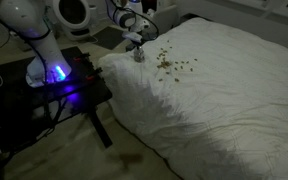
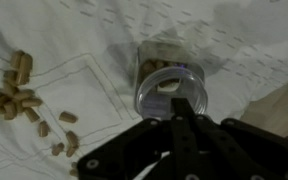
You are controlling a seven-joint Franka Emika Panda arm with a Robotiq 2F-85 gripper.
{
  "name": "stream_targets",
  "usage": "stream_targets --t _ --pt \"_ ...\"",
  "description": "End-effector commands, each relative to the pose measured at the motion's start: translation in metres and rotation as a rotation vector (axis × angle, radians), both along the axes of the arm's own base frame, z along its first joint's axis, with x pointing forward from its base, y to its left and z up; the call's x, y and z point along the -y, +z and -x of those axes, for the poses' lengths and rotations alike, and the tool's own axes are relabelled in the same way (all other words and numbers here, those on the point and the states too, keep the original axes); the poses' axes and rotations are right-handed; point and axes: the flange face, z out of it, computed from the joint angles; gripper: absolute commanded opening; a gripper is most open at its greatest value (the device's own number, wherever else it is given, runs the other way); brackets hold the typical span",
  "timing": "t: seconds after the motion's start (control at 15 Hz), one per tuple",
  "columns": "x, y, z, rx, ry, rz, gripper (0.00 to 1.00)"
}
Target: Put some of the objects from the bed into the bottle
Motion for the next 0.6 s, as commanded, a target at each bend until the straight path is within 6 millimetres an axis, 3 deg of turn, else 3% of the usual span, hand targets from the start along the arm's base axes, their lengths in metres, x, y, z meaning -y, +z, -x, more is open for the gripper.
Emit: stream_targets --t 0.0,0.33,0.53 --pt "0.001 0.039 0.002 0.002 -0.023 -0.023 0.0" --pt "0.01 0.078 0.005 0.038 -0.086 -0.042 0.0" --pt "0.03 0.103 0.008 0.089 -0.164 -0.045 0.0"
